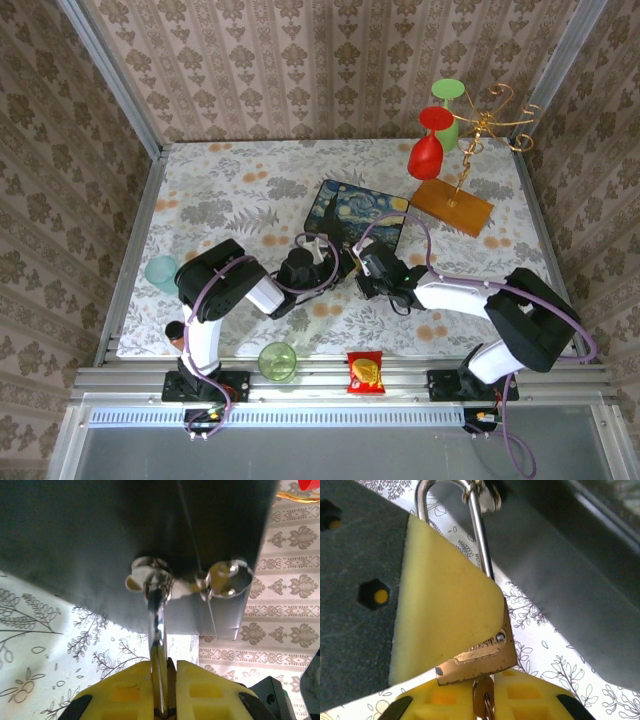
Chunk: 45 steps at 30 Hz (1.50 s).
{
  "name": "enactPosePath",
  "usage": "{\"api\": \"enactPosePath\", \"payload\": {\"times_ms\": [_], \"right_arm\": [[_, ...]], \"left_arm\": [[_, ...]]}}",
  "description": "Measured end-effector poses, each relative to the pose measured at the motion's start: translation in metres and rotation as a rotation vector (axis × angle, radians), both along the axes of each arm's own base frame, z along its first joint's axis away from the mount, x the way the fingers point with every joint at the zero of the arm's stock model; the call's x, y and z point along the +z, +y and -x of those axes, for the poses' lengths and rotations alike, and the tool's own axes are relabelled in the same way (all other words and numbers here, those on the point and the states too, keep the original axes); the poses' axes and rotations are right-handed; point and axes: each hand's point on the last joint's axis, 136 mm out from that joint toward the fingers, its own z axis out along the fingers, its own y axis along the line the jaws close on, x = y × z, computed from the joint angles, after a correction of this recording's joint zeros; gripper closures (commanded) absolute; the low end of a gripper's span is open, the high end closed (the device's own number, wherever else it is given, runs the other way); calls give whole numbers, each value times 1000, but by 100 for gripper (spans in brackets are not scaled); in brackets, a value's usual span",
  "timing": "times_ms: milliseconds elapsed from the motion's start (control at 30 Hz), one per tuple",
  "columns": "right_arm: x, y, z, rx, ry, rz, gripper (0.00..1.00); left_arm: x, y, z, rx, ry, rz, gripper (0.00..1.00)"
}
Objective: Unlock a padlock with a key
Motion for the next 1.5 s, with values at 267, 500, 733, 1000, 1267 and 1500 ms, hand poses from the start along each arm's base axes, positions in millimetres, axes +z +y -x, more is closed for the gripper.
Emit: {"api": "enactPosePath", "payload": {"times_ms": [267, 500, 733, 1000, 1267, 1500], "right_arm": [[2, 12, 4, 13, 121, -322, 95], [-4, 3, 16, -48, 240, -563, 95], [4, 11, 17, -38, 275, -665, 95], [6, 11, 17, -42, 300, -709, 92], [-13, 8, 22, -94, 359, -730, 92], [-19, 13, 21, -102, 393, -788, 90]], "left_arm": [[1, 11, 0, 28, -4, -7, 79], [1, 23, -3, 50, -39, -12, 67], [-3, 26, -6, 54, -65, -32, 76], [-9, 26, -8, 46, -95, -62, 62], [-11, 14, -14, 8, -157, -145, 64], [-6, 19, -14, 10, -199, -210, 54]]}}
